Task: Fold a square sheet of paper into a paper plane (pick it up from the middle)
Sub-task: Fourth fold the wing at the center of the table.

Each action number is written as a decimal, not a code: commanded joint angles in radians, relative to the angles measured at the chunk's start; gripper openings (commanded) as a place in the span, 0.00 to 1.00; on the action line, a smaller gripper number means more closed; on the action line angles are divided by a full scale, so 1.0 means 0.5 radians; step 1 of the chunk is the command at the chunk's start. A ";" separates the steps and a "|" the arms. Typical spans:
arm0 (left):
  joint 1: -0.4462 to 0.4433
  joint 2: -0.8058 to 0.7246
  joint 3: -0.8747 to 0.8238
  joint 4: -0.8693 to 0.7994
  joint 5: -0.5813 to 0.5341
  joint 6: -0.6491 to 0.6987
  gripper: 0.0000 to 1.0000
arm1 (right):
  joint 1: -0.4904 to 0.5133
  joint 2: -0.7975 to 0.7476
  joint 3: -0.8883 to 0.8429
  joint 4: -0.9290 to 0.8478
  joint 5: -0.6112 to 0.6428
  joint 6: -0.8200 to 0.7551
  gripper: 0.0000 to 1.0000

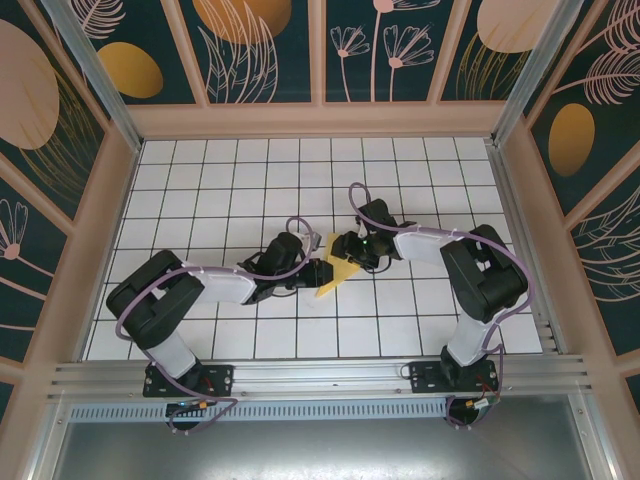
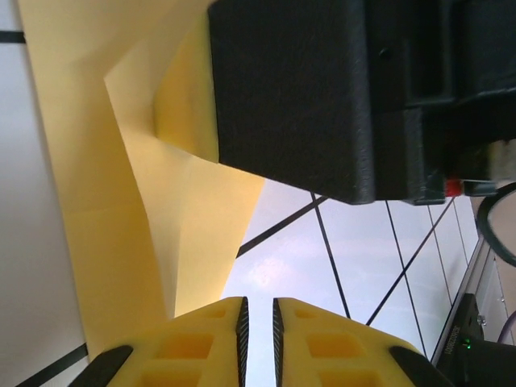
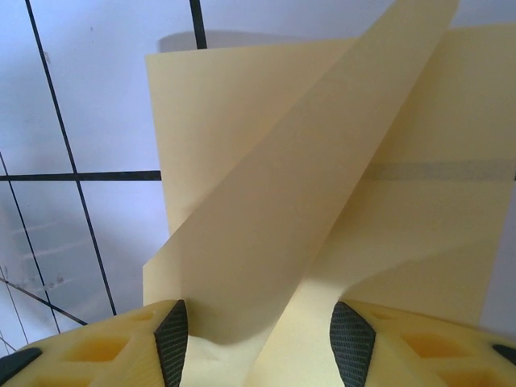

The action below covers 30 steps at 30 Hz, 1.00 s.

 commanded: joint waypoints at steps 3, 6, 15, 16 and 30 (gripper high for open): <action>-0.007 0.054 0.077 0.087 0.018 -0.006 0.19 | -0.010 0.208 -0.076 -0.192 0.286 -0.033 0.59; -0.009 0.109 0.076 0.094 -0.002 -0.015 0.19 | -0.009 0.216 -0.070 -0.195 0.286 -0.043 0.60; -0.009 0.169 0.078 0.050 -0.071 -0.030 0.19 | 0.045 0.251 -0.061 -0.209 0.308 -0.077 0.61; -0.007 0.171 0.075 0.050 -0.077 -0.033 0.19 | 0.043 0.257 -0.061 -0.208 0.308 -0.077 0.61; -0.007 0.183 0.071 0.008 -0.142 -0.046 0.18 | 0.049 0.245 -0.079 -0.183 0.281 -0.105 0.63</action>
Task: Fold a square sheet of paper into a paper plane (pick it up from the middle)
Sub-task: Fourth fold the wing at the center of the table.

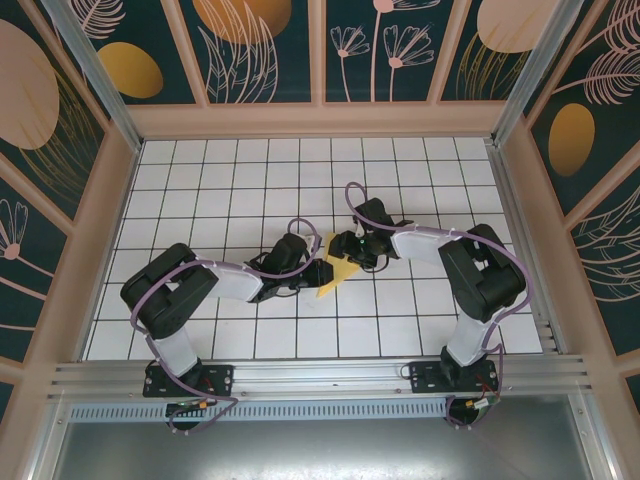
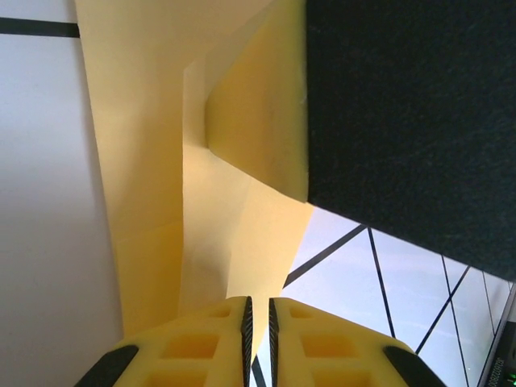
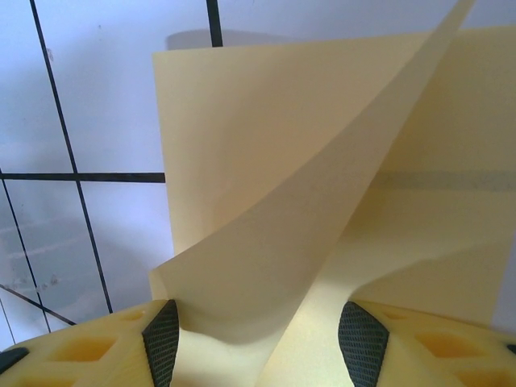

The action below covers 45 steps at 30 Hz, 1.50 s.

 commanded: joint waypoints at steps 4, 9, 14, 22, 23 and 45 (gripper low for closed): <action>-0.004 0.019 0.025 -0.027 -0.035 -0.031 0.17 | 0.012 0.199 -0.126 -0.142 0.221 -0.066 0.64; -0.005 0.016 0.025 -0.041 -0.048 -0.035 0.15 | 0.010 0.190 -0.131 -0.135 0.220 -0.066 0.62; -0.005 0.022 0.012 -0.053 -0.057 -0.051 0.12 | 0.010 0.165 -0.153 -0.104 0.200 -0.069 0.59; -0.003 0.030 0.017 -0.089 -0.078 -0.052 0.11 | 0.009 0.126 -0.176 -0.059 0.162 -0.085 0.64; -0.006 0.033 0.019 -0.093 -0.080 -0.057 0.11 | 0.006 0.124 -0.178 -0.057 0.159 -0.087 0.64; -0.005 0.082 0.045 -0.153 -0.082 -0.041 0.10 | 0.034 0.304 -0.117 -0.208 0.349 -0.109 0.46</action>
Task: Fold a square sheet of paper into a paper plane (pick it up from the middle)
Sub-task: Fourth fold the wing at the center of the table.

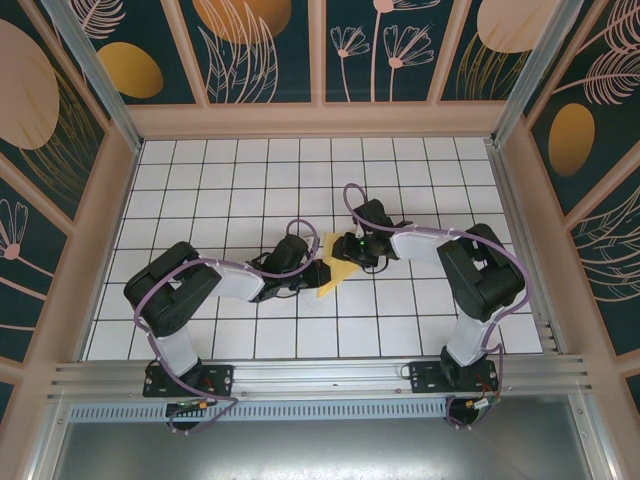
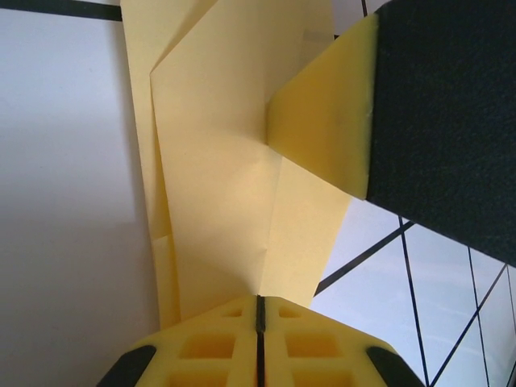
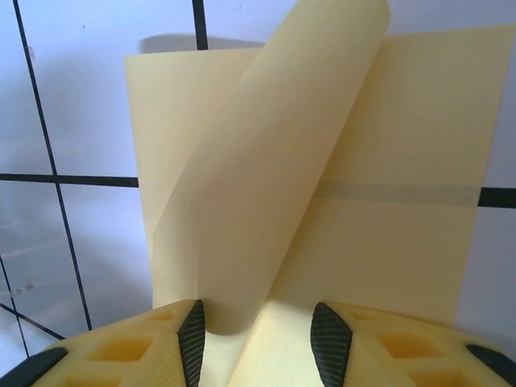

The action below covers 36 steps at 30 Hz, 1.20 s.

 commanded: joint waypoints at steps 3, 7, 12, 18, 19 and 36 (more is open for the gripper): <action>-0.005 0.046 0.024 -0.098 -0.021 -0.005 0.10 | 0.029 0.308 -0.103 -0.237 0.313 -0.040 0.44; -0.005 0.047 0.021 -0.107 -0.024 -0.004 0.09 | 0.039 0.352 -0.090 -0.259 0.351 -0.043 0.44; -0.005 0.056 0.021 -0.122 -0.027 -0.002 0.08 | 0.056 0.407 -0.072 -0.286 0.390 -0.042 0.40; -0.004 0.055 0.011 -0.142 -0.037 -0.002 0.07 | 0.066 0.448 -0.066 -0.300 0.428 -0.038 0.39; -0.004 0.059 0.011 -0.147 -0.036 -0.003 0.06 | 0.070 0.454 -0.064 -0.299 0.433 -0.037 0.39; -0.001 0.111 -0.021 -0.313 0.022 -0.014 0.00 | -0.020 -0.172 0.019 -0.126 -0.007 -0.140 0.41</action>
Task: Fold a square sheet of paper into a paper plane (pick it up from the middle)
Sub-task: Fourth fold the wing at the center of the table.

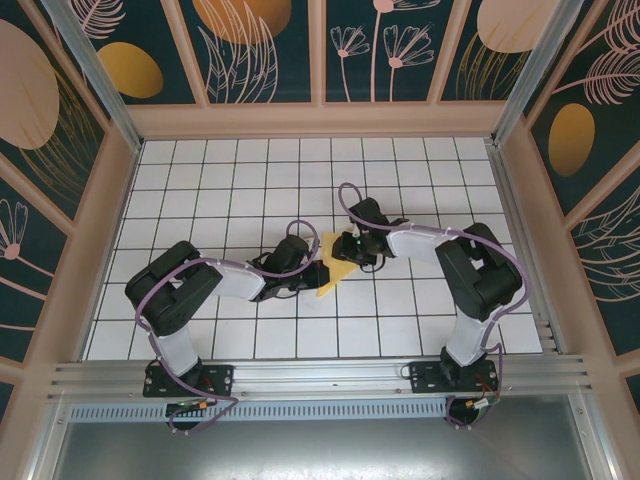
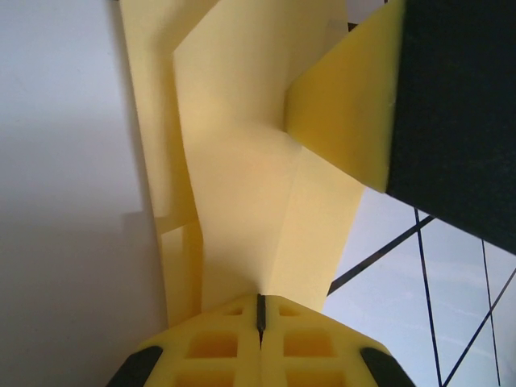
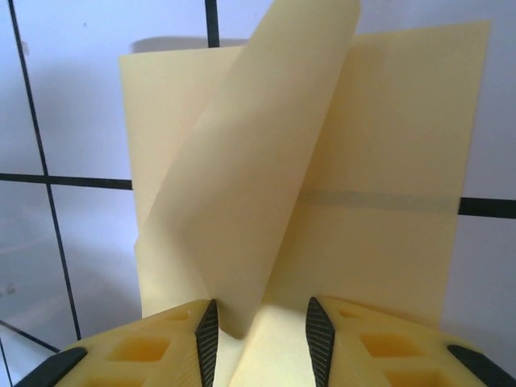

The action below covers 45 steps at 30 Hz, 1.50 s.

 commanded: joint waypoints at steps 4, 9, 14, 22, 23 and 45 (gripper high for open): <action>-0.004 0.099 -0.036 -0.261 0.026 -0.005 0.00 | -0.067 -0.323 -0.104 0.067 -0.211 -0.166 0.51; -0.005 0.088 -0.035 -0.256 0.017 0.020 0.00 | -0.067 -0.320 -0.228 0.264 -0.443 -0.171 0.45; -0.008 0.093 -0.030 -0.262 0.023 0.023 0.00 | -0.048 -0.184 -0.245 0.345 -0.566 -0.167 0.10; -0.006 0.096 -0.024 -0.257 0.027 0.036 0.00 | -0.040 -0.010 -0.199 0.425 -0.680 -0.191 0.05; -0.005 0.096 -0.023 -0.261 0.029 0.038 0.00 | -0.039 0.011 -0.196 0.429 -0.682 -0.193 0.05; -0.005 0.108 -0.122 -0.314 0.072 0.110 0.00 | -0.426 0.117 0.000 0.330 -0.355 -0.227 0.03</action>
